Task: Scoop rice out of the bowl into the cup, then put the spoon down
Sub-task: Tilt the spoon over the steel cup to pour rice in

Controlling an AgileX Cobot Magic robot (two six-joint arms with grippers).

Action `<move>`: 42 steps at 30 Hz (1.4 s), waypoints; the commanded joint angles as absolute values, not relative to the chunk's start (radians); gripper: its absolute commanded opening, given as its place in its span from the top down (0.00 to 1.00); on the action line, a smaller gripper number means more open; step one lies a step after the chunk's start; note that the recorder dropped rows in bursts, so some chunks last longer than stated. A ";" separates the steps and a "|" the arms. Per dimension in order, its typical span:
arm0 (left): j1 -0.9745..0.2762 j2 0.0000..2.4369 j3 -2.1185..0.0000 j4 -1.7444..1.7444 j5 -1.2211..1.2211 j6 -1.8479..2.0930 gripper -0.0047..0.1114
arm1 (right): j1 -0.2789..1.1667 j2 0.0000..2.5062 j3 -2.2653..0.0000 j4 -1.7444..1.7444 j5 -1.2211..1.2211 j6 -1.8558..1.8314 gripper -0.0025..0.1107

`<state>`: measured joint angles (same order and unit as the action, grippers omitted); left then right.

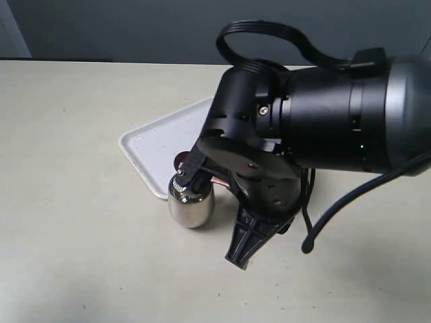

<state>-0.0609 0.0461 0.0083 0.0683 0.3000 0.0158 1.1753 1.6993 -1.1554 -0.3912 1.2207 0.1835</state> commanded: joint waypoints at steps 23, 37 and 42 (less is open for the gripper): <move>-0.063 0.047 0.000 0.070 0.287 0.009 0.96 | 1.177 1.688 -1.153 -0.392 1.221 0.177 0.98; -0.063 0.047 0.000 0.070 0.287 0.009 0.96 | 1.242 1.688 -1.102 -0.564 1.221 0.216 0.98; -0.063 0.047 0.000 0.070 0.287 0.009 0.96 | 1.269 1.688 -1.102 -0.629 1.221 0.231 0.98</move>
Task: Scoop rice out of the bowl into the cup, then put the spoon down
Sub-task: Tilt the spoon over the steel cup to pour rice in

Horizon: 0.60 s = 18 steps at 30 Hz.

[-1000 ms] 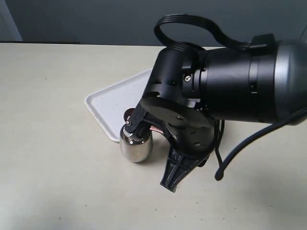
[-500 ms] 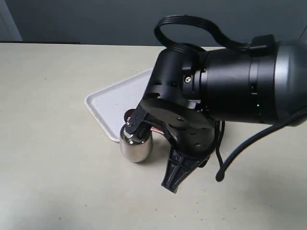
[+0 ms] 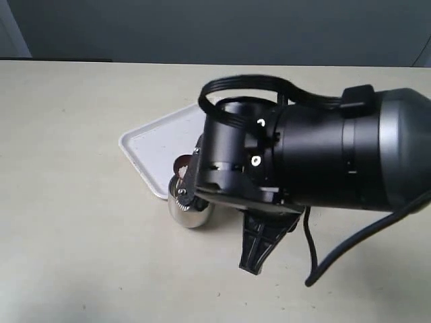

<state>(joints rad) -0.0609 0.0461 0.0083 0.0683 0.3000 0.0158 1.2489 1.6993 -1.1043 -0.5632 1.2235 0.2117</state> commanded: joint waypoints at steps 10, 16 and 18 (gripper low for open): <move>-0.063 0.047 0.000 0.070 0.287 0.009 0.96 | 1.290 1.690 -1.078 -0.701 1.221 0.239 0.98; -0.063 0.047 0.000 0.070 0.287 0.009 0.96 | 1.308 1.690 -1.038 -0.708 1.221 0.264 0.98; -0.063 0.047 0.000 0.070 0.287 0.009 0.96 | 1.308 1.690 -1.038 -0.716 1.221 0.267 0.98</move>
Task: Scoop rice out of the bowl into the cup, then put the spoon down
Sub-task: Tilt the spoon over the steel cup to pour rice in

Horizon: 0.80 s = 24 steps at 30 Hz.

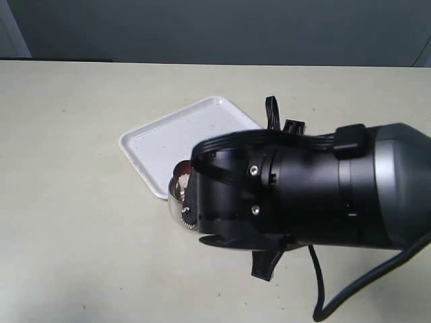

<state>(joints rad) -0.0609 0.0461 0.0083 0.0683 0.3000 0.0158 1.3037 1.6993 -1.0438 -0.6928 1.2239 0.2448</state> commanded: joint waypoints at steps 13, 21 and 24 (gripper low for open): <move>-0.063 0.047 0.000 0.070 0.287 0.009 0.96 | 1.326 1.690 -0.992 -0.824 1.221 0.294 0.98; -0.063 0.047 0.000 0.070 0.287 0.009 0.96 | 1.328 1.690 -0.961 -0.917 1.221 0.314 0.98; -0.063 0.047 0.000 0.070 0.287 0.009 0.96 | 1.328 1.690 -0.945 -0.921 1.221 0.316 0.98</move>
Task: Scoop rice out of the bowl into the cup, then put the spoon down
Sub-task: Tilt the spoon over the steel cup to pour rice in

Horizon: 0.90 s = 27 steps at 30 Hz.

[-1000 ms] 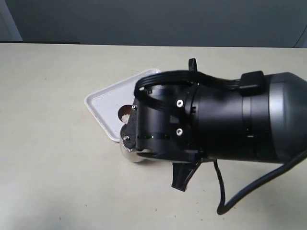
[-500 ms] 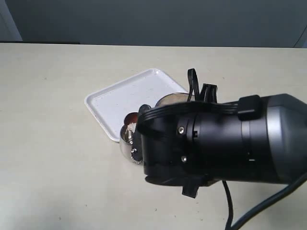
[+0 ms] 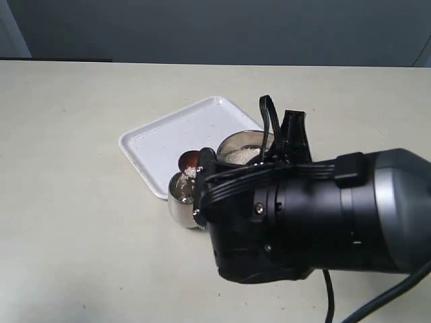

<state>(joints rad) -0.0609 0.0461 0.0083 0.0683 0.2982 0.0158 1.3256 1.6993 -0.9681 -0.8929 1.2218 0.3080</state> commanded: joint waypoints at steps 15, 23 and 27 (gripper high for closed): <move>-0.063 0.047 0.000 0.070 0.287 0.009 0.96 | 1.357 1.690 -0.942 -1.018 1.221 0.359 0.98; -0.063 0.047 0.000 0.070 0.287 0.009 0.96 | 1.357 1.690 -0.908 -1.044 1.221 0.359 0.98; -0.063 0.047 0.000 0.070 0.287 0.009 0.96 | 1.357 1.690 -0.892 -1.041 1.221 0.359 0.98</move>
